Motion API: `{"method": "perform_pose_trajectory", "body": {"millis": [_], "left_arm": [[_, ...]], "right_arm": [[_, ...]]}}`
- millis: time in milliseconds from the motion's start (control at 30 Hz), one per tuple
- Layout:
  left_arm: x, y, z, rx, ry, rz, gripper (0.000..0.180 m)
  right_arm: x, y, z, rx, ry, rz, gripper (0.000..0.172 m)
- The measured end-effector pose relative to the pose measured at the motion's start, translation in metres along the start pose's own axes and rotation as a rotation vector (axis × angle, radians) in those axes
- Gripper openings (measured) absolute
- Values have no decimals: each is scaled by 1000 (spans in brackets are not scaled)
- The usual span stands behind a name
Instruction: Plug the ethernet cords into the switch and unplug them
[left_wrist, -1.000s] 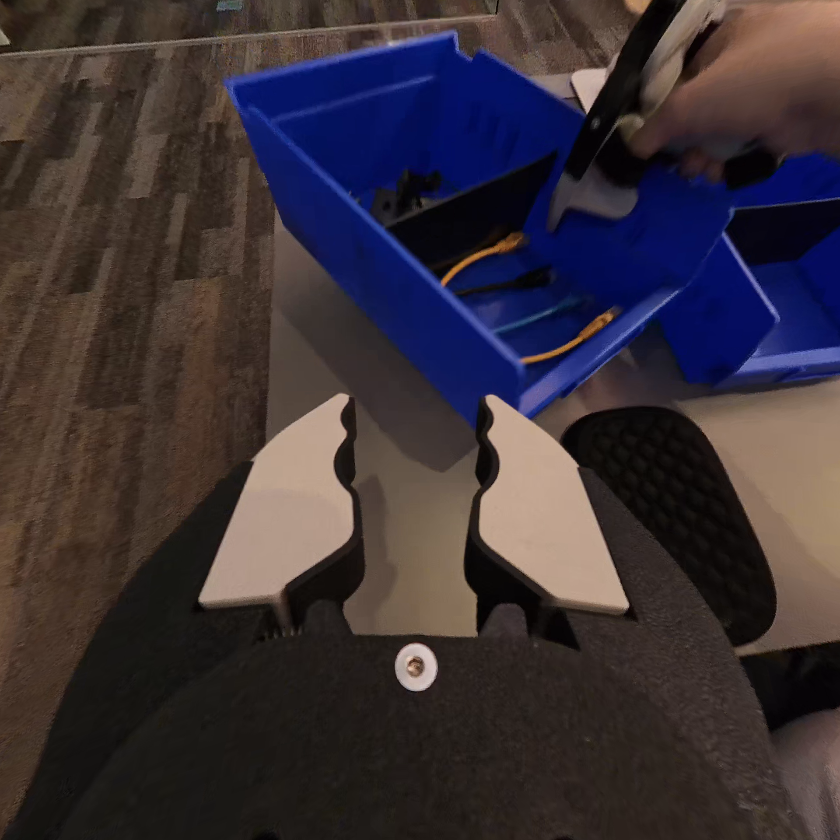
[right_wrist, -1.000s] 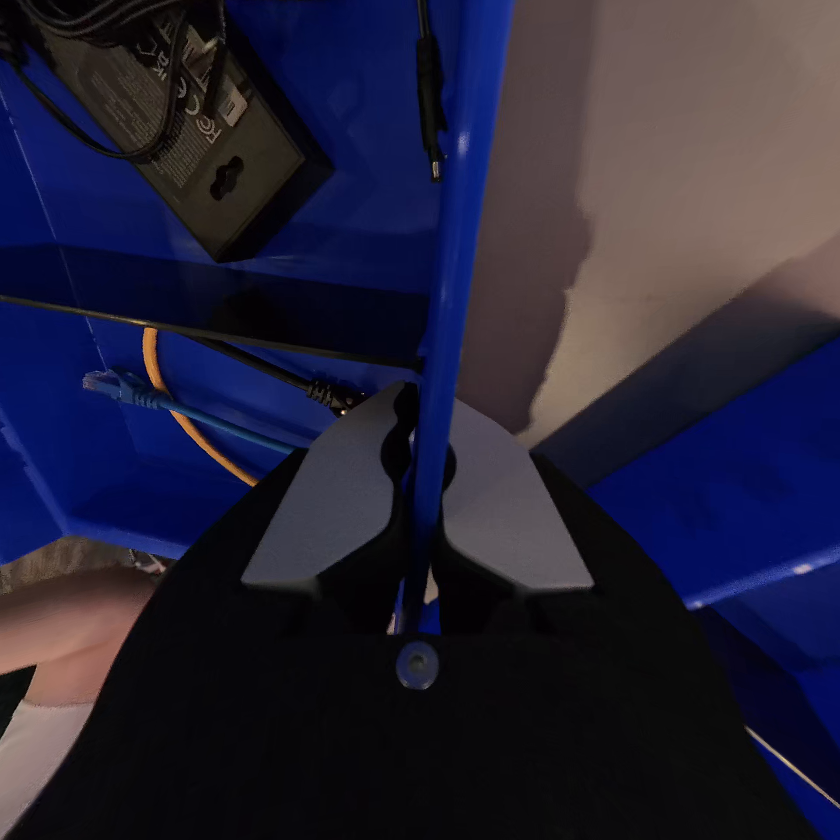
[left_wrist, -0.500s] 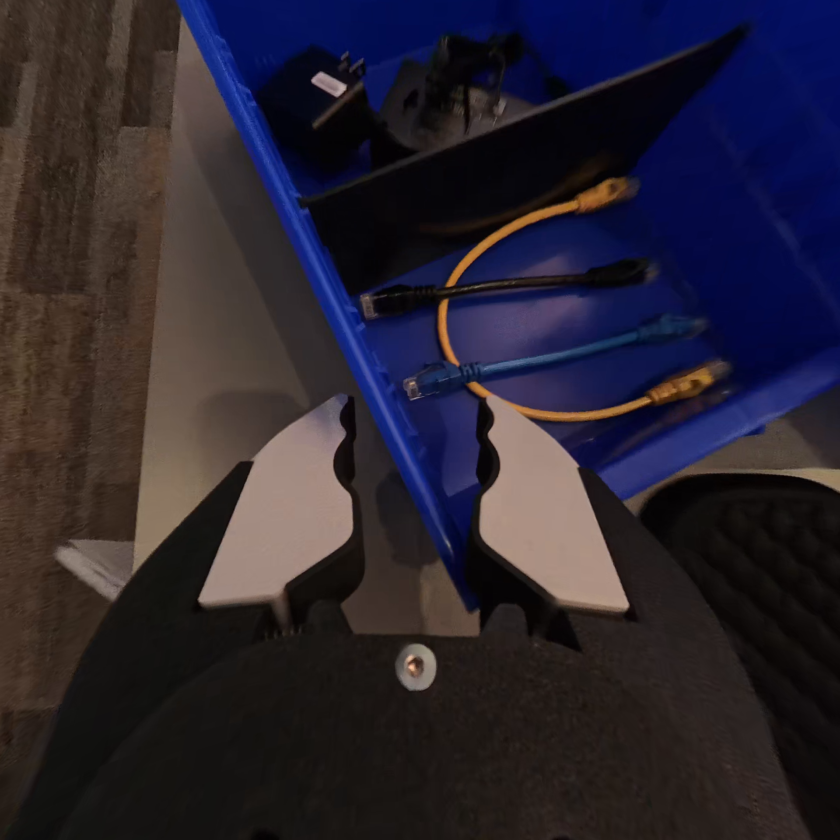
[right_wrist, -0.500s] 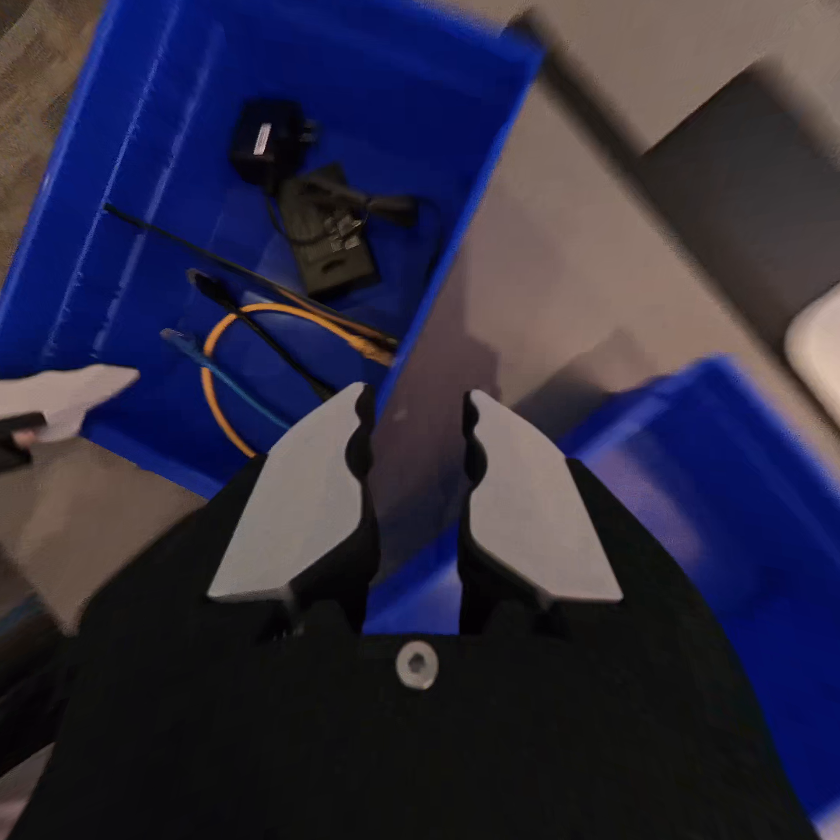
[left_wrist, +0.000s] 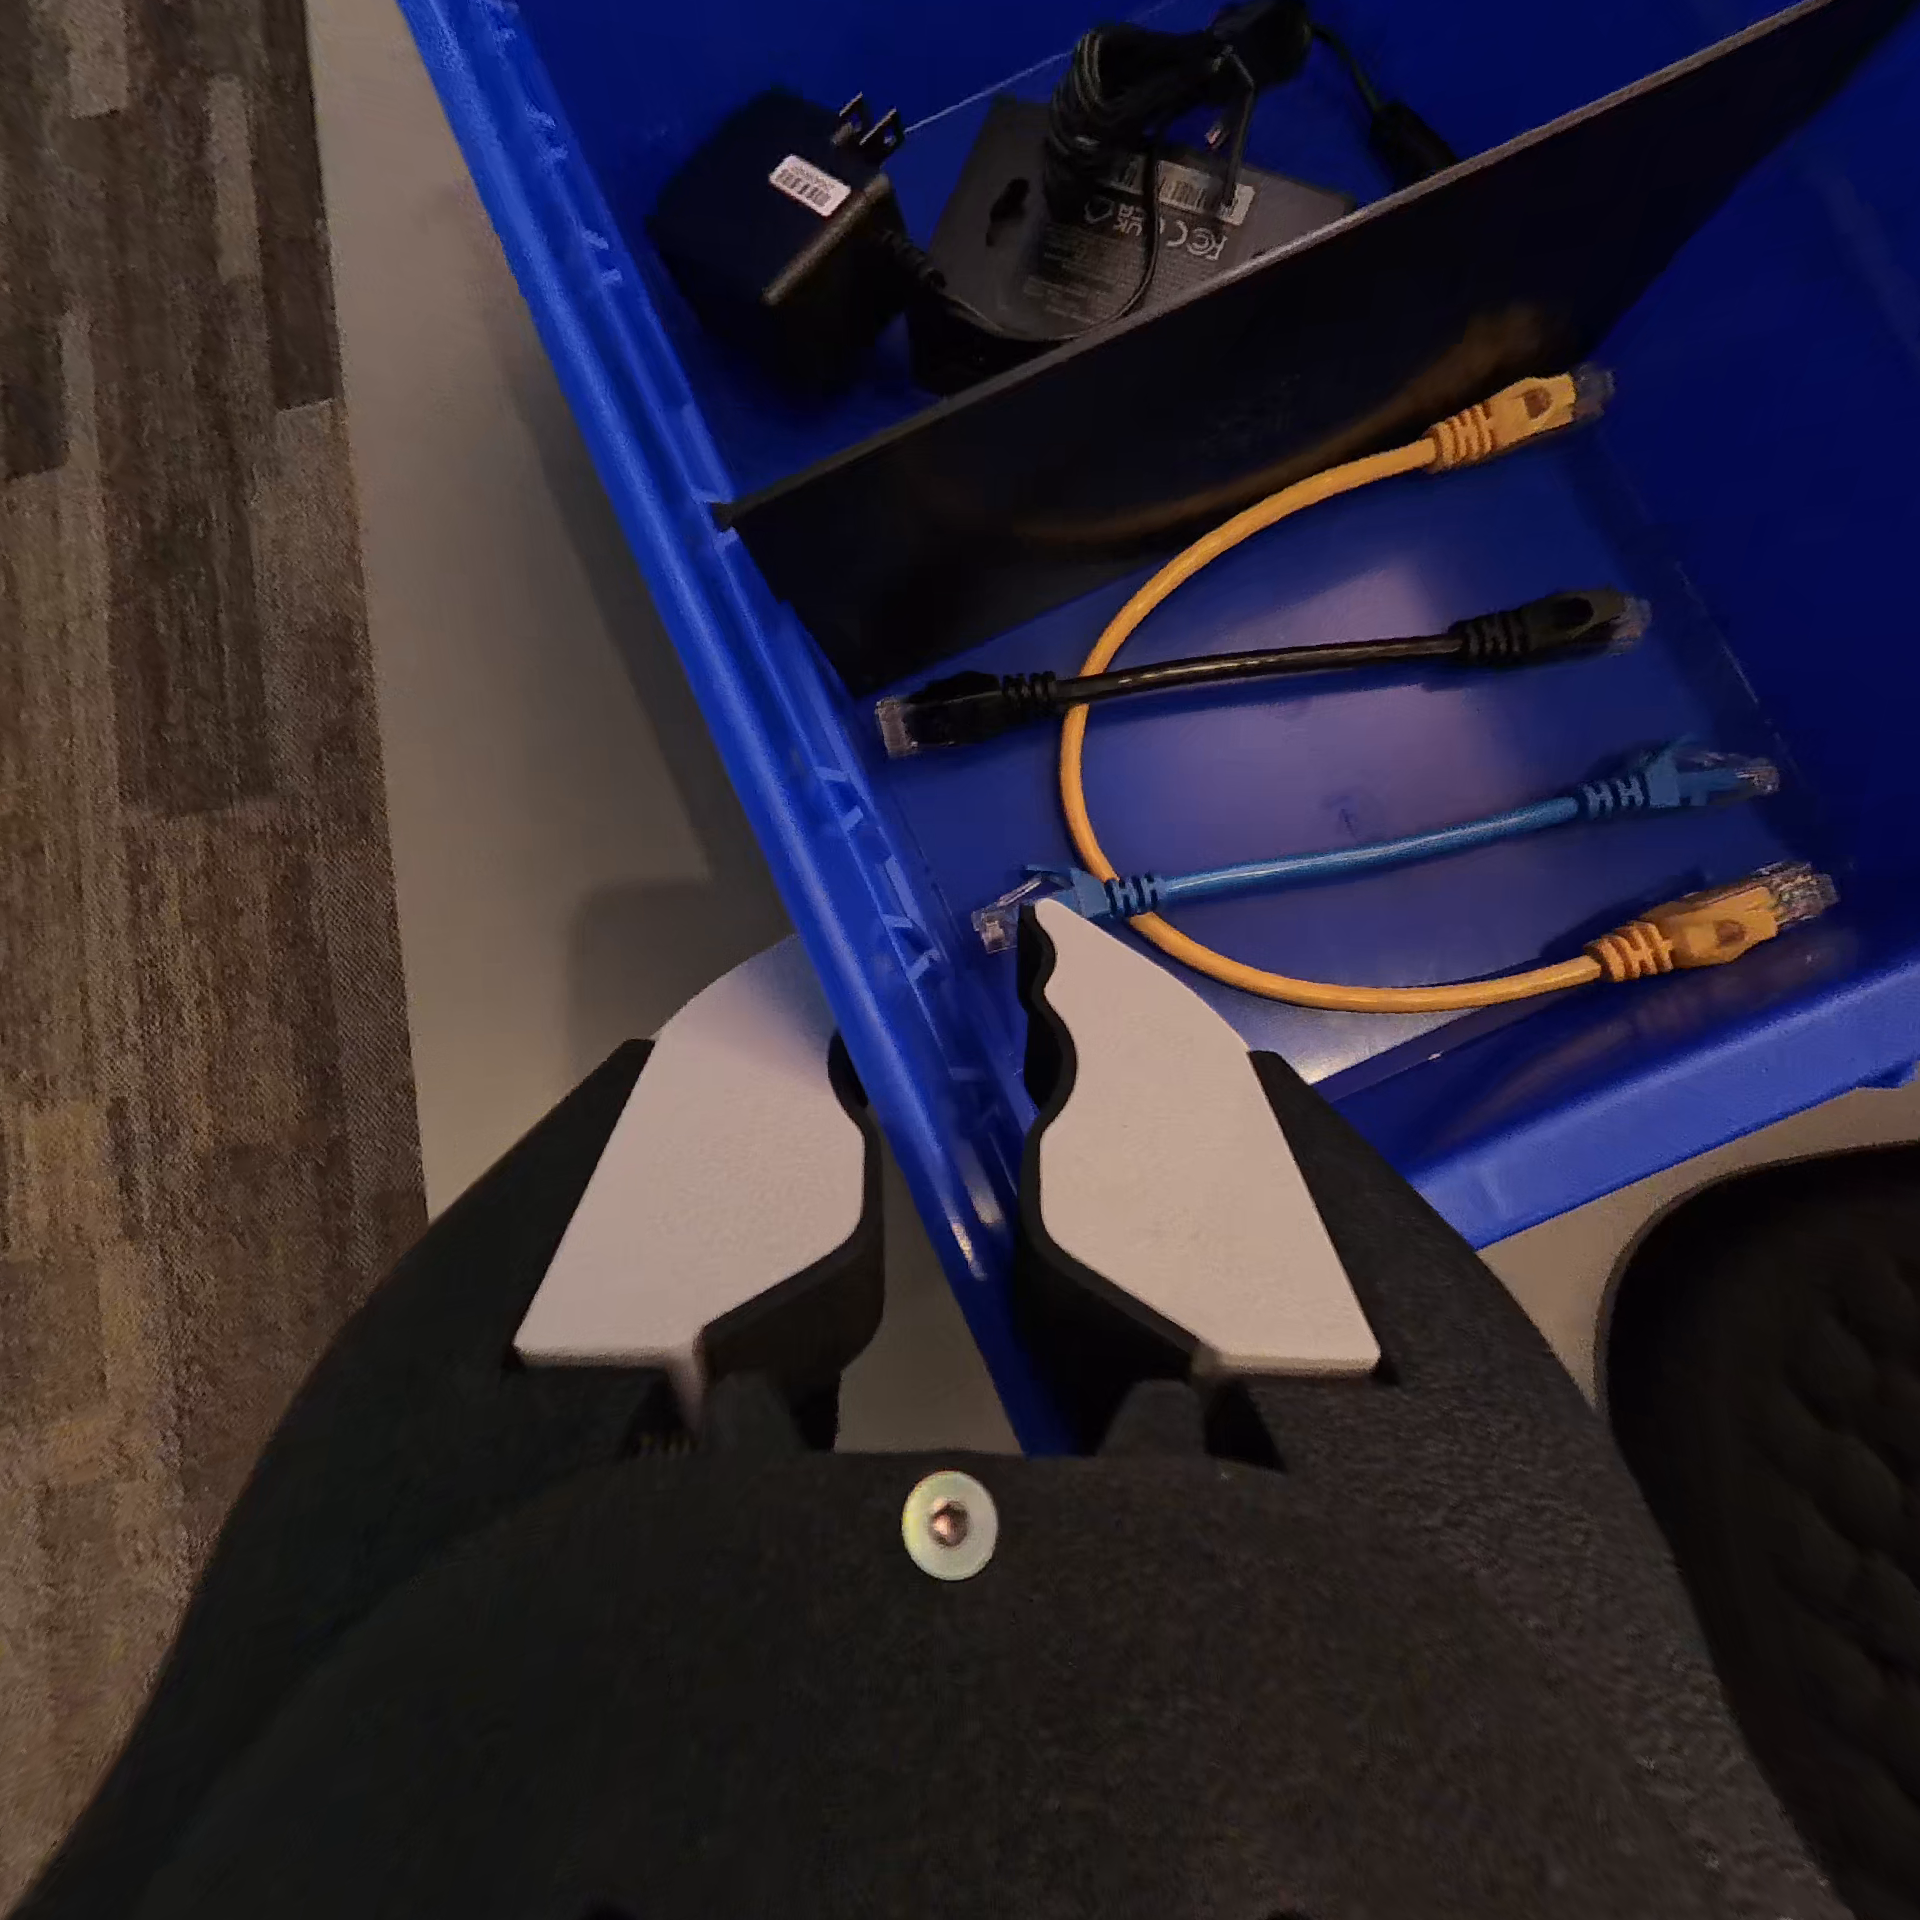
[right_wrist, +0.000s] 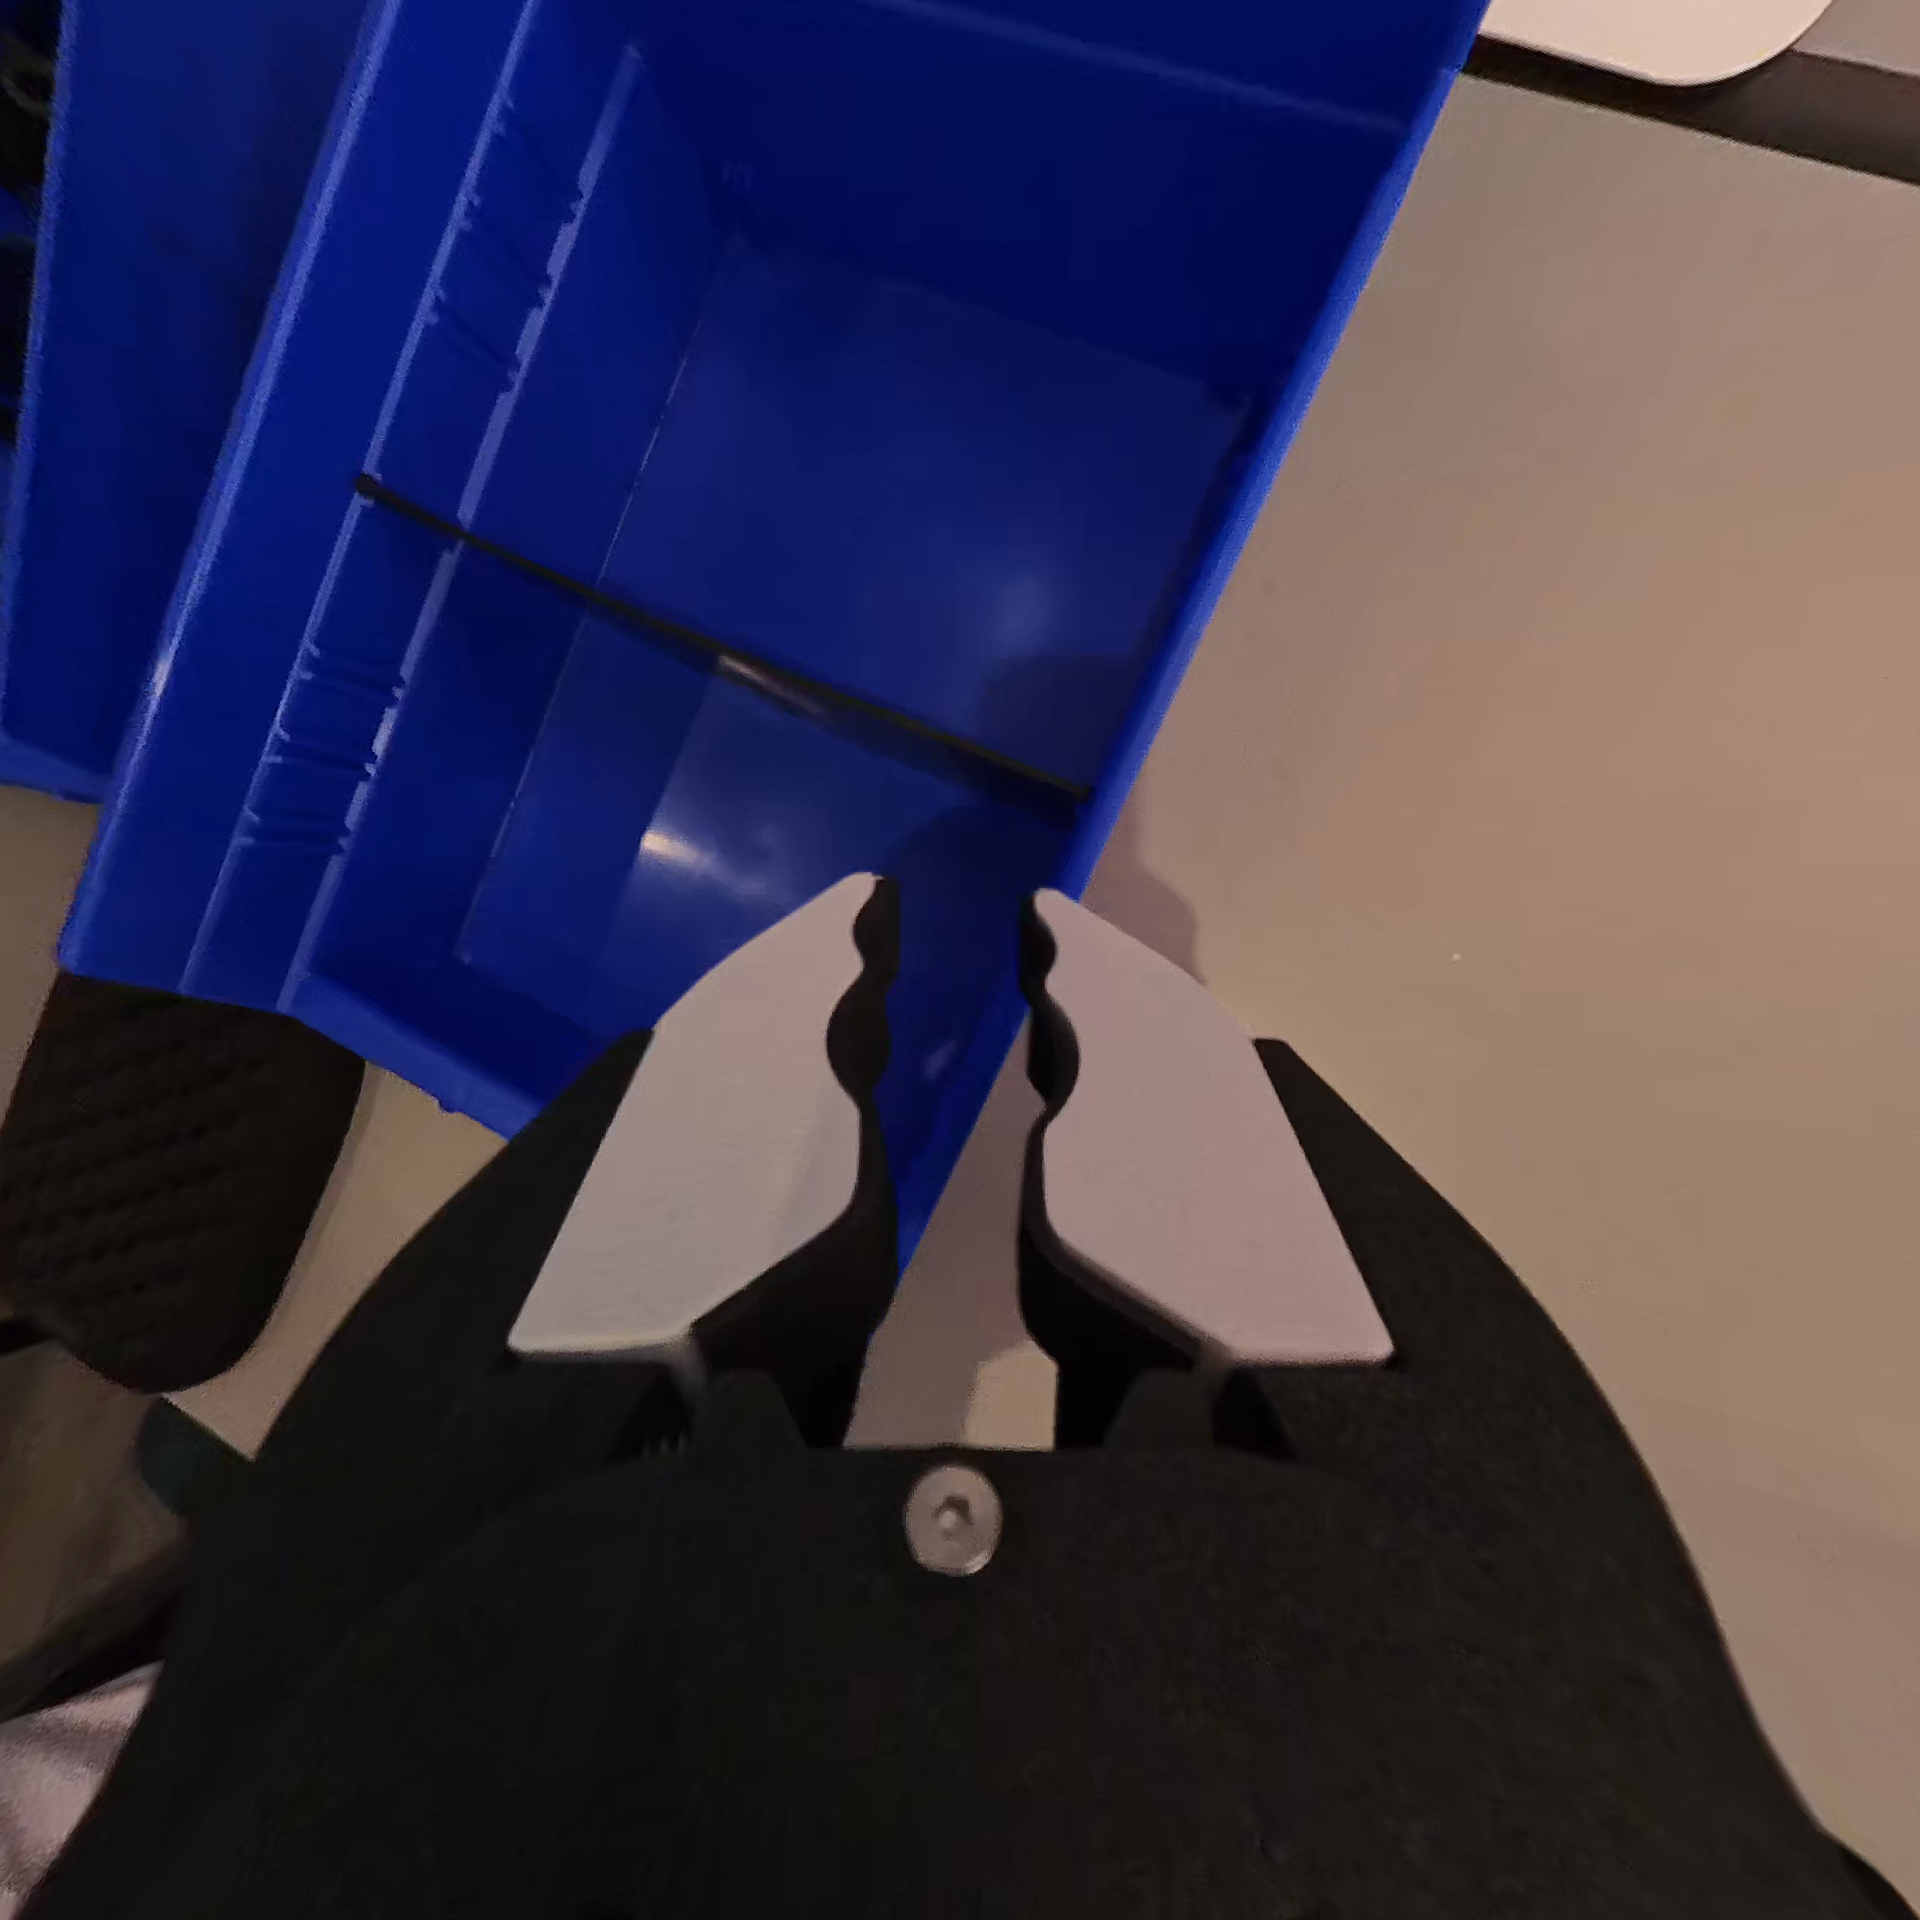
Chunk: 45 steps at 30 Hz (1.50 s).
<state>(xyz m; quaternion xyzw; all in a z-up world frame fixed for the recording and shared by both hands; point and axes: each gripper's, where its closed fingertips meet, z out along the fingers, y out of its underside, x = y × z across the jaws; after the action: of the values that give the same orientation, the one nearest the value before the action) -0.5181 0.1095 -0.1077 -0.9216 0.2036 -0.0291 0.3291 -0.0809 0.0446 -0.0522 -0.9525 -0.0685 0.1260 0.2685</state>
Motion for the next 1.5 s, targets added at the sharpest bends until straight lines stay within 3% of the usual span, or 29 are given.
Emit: {"method": "perform_pose_trajectory", "body": {"millis": [33,133,233,267,367,433,467,633,867,1267,1500], "left_arm": [[1,-2,1,1,11,9,23],[3,-5,3,2,36,42,23],[6,-7,5,0,58,72,23],[7,-8,5,0,64,77,22],[10,-10,6,1,74,98,23],[14,-10,7,2,80,100,23],[16,-11,7,2,82,99,22],[30,-12,7,-18,83,135,23],[44,-20,11,-47,68,146,19],[53,-22,11,-44,57,138,18],[59,-20,9,-46,49,136,19]], "right_arm": [[4,-1,-8,4,56,-23,40],[15,-15,-34,127,226,-123,41],[24,3,-16,-17,256,-76,62],[19,14,-4,-94,207,-41,62],[16,30,24,-217,174,-16,37],[23,40,37,-295,218,-29,38],[14,46,43,-341,148,-28,18],[40,35,44,-296,106,51,7],[122,48,17,-294,81,70,6],[292,121,-69,-251,190,346,6],[333,143,-93,-159,188,553,7]]}}
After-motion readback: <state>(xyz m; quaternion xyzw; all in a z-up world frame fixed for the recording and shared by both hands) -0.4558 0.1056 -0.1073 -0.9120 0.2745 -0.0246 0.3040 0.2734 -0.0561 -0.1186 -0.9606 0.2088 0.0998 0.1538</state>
